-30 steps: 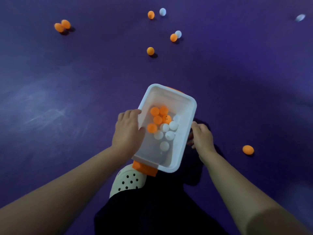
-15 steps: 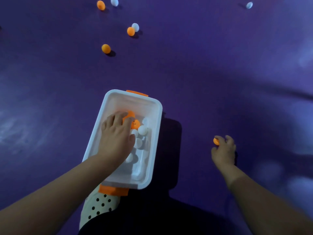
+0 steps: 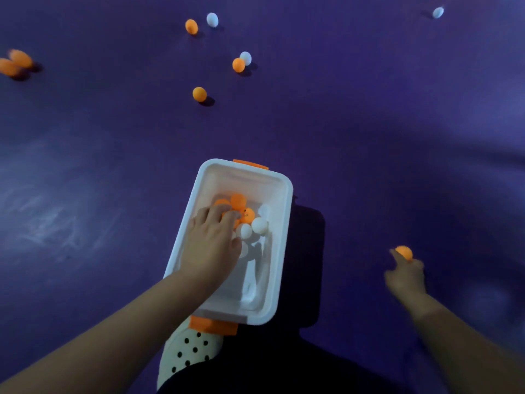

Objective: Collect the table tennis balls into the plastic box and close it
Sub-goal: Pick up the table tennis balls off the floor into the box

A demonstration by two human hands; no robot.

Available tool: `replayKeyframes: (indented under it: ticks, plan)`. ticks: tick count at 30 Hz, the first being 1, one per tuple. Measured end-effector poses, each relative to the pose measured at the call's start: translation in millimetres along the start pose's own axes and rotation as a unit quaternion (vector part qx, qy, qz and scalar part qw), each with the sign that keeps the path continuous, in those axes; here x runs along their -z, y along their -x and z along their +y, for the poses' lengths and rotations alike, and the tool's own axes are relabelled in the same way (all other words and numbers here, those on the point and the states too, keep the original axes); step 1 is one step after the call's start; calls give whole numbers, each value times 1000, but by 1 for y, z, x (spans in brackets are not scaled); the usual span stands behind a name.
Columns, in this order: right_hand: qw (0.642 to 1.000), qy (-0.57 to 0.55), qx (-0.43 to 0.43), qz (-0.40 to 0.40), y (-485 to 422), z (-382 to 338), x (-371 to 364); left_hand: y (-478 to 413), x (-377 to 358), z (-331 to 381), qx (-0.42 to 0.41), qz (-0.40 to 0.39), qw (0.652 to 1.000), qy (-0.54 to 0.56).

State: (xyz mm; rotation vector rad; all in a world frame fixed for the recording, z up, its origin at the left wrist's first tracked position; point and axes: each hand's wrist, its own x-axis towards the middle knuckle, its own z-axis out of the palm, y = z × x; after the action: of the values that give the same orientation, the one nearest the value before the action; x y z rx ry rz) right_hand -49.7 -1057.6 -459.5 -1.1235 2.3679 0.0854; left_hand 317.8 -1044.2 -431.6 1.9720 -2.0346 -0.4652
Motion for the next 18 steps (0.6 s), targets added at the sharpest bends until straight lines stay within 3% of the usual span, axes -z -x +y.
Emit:
replayKeyframes:
  ticks: [4, 8, 11, 14, 18]
  plan:
    - [969, -19, 223, 107, 39, -34, -16, 7, 3, -9, 4, 11, 1000, 0]
    - [882, -71, 435, 167, 93, -83, -37, 11, 9, -17, -3, 31, 1000, -1]
    - [819, -38, 543, 181, 126, -108, -49, 14, 14, -25, 9, 50, 998, -21]
    - [797, -48, 580, 160, 137, -118, -59, 15, 18, -33, 47, 57, 997, -29]
    - [840, -46, 513, 169, 141, -128, -72, 6, 25, -38, 185, -2, 982, 48]
